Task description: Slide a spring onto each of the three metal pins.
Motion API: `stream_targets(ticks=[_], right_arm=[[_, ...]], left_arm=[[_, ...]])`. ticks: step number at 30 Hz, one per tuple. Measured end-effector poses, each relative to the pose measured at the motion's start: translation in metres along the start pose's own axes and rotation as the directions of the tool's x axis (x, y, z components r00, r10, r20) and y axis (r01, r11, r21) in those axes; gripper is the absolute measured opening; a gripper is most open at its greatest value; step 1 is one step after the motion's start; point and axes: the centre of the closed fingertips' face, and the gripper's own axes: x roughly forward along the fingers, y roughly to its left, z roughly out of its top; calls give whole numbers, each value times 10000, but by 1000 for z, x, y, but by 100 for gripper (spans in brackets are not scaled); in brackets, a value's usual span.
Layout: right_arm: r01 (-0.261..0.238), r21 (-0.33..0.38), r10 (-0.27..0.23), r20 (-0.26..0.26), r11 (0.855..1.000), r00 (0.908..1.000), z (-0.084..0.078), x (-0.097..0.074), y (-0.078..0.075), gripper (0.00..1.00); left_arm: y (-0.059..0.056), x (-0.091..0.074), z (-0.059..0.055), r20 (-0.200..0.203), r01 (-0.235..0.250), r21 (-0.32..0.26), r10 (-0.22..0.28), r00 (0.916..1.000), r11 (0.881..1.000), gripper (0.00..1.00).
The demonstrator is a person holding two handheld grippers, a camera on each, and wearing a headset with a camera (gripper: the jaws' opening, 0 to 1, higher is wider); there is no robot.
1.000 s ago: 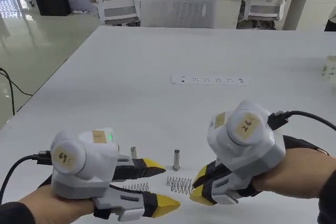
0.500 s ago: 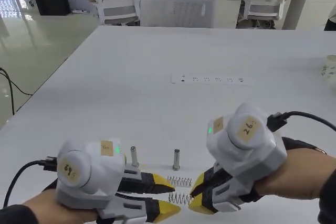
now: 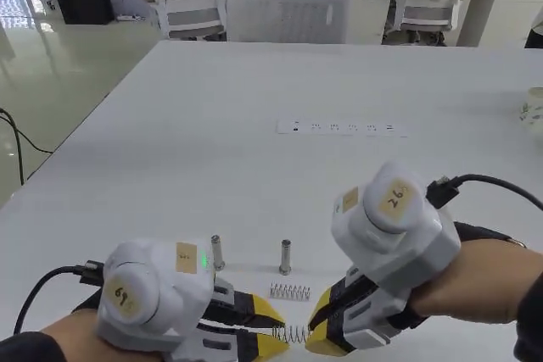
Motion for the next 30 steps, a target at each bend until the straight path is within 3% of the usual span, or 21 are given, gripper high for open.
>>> stream_targets(ticks=[6, 13, 30], right_arm=[[-199, 392, 191, 201, 9990, 9996, 3, -4, 0, 8], [-503, 940, 449, 581, 9943, 9973, 7, -7, 3, 8], [-464, 883, 392, 814, 9950, 9959, 3, -2, 1, 14]], left_arm=[[-2, 1, 0, -202, -71, 568, 83, 9998, 9984, 3], [-5, 4, -3, -386, 30, 826, 2, 9993, 9966, 3], [-2, 1, -2, -165, -57, 421, 64, 9998, 9991, 2]])
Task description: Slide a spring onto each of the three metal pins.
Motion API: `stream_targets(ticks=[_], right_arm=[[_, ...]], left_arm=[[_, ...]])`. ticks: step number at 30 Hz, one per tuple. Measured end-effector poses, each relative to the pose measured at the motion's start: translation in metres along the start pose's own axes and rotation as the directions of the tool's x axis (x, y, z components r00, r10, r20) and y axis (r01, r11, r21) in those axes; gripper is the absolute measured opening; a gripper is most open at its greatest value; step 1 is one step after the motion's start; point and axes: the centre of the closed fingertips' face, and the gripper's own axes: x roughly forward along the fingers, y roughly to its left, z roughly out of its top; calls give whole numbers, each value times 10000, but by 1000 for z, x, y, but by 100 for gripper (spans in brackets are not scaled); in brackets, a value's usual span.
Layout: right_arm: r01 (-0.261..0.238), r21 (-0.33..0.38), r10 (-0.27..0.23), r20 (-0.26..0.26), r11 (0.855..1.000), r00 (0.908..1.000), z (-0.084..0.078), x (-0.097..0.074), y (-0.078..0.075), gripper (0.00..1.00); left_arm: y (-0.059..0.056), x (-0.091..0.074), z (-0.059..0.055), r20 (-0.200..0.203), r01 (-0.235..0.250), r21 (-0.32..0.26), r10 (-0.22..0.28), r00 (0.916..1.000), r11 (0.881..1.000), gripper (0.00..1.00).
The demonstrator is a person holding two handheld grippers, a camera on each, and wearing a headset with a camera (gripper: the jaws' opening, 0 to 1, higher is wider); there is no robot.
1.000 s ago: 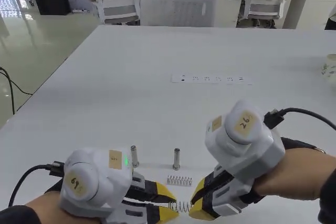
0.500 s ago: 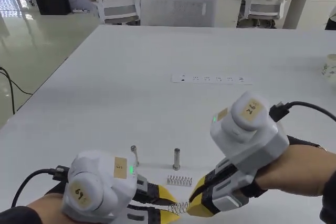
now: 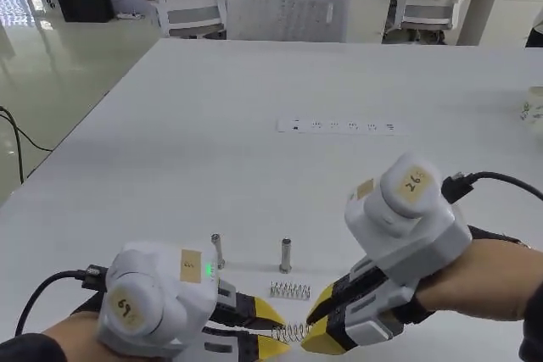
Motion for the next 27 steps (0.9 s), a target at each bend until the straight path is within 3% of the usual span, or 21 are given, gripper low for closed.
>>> stream_targets(ticks=[9, 27], right_arm=[[208, -18, -207, 103, 9998, 9997, 0, 1, -3, 9], [424, -762, -395, 392, 9962, 9985, 27, 1, 5, 8]], left_arm=[[3, -2, 3, 236, -117, -356, 125, 9996, 9993, 2], [1, -1, 1, 174, -24, -612, 35, 9998, 9981, 2]])
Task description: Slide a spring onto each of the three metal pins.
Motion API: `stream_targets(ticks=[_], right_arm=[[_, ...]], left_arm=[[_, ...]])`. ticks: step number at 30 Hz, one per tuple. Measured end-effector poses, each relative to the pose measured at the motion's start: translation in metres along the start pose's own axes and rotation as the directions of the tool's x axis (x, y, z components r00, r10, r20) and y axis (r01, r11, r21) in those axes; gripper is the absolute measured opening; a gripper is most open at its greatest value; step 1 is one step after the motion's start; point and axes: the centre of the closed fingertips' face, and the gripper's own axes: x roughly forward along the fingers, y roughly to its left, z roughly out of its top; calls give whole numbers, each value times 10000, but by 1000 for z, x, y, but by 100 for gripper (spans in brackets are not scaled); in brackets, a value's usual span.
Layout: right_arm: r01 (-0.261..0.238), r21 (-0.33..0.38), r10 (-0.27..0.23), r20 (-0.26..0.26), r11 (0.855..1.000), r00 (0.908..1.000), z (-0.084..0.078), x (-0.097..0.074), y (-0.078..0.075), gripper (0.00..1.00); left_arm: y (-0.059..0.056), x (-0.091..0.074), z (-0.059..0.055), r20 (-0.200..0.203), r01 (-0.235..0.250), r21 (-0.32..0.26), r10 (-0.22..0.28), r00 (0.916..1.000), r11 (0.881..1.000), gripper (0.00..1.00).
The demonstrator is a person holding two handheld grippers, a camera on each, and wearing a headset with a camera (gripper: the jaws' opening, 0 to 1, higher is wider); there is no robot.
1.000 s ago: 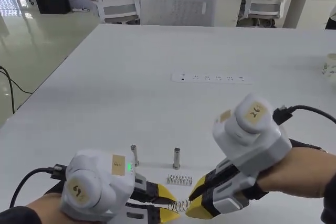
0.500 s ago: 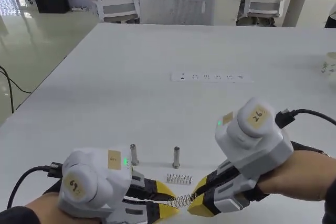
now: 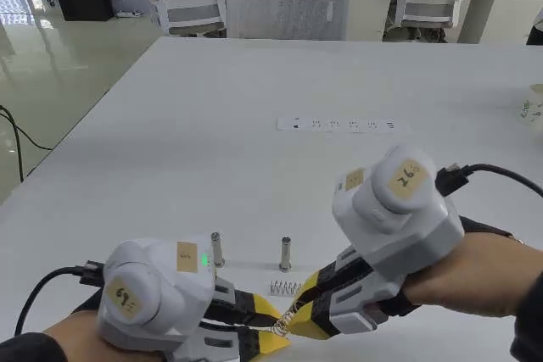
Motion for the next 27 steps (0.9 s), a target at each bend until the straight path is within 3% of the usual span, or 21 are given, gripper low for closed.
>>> stream_targets(ticks=[10, 16, 22, 27], right_arm=[[47, -396, -58, -287, 9992, 9996, -3, 5, 0, 9], [4, -347, -15, -334, 9994, 9994, -4, 6, -1, 9], [-50, -337, 38, -366, 9994, 9993, -5, 7, -1, 9], [12, -355, -24, -331, 9994, 9994, -4, 5, -2, 9]], left_arm=[[0, 1, 0, 9, 38, -133, -38, 10000, 9999, 2], [0, 1, 6, 281, 132, -501, -118, 9995, 9987, 2], [-2, 1, 6, 241, 150, -469, -139, 9996, 9988, 2], [1, 1, 7, 421, 102, -774, -69, 9991, 9969, 2]])
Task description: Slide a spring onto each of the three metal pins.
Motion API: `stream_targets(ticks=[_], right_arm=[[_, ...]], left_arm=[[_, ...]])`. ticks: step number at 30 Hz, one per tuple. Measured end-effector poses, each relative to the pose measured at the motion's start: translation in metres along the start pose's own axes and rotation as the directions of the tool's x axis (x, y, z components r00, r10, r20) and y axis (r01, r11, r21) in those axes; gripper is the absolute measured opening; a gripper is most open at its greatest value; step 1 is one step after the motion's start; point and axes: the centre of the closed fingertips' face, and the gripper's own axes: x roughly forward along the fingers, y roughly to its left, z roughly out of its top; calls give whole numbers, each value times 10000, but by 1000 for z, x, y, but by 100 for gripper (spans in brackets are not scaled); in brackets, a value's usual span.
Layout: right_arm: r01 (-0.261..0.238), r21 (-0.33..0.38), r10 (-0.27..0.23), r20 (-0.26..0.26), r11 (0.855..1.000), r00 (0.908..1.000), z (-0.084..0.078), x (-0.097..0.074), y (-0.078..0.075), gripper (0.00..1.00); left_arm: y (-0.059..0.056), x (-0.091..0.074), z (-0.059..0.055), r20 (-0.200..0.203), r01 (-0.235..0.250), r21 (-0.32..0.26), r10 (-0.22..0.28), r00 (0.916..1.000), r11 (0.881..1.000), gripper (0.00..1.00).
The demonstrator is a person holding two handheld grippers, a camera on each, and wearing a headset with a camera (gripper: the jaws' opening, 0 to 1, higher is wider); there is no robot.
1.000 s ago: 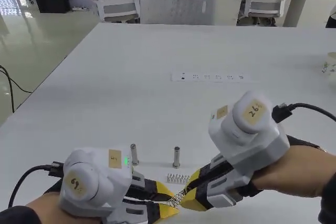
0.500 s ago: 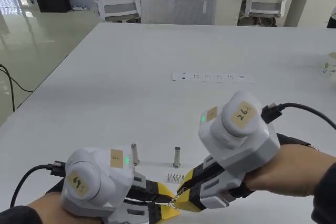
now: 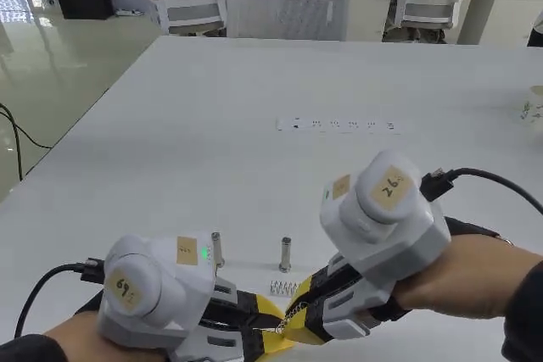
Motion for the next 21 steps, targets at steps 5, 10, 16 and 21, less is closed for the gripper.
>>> stream_targets(ticks=[5, 10, 16, 21], right_arm=[[125, 87, -124, -50, 9999, 9999, 1, -5, -5, 9], [357, 137, -354, -201, 9993, 9992, -4, -13, -12, 9], [625, 288, -616, -315, 9976, 9976, -11, -24, -20, 9], [800, 430, -782, -440, 9959, 9960, -18, -29, -26, 9]], left_arm=[[5, -2, 3, 265, -143, -204, 148, 9995, 9997, 3], [8, -7, -5, 162, -261, -438, 268, 9995, 9987, 4], [17, -20, -8, 204, -531, -783, 548, 9983, 9955, 10], [23, -30, -11, 277, -774, -1009, 805, 9964, 9919, 12]])
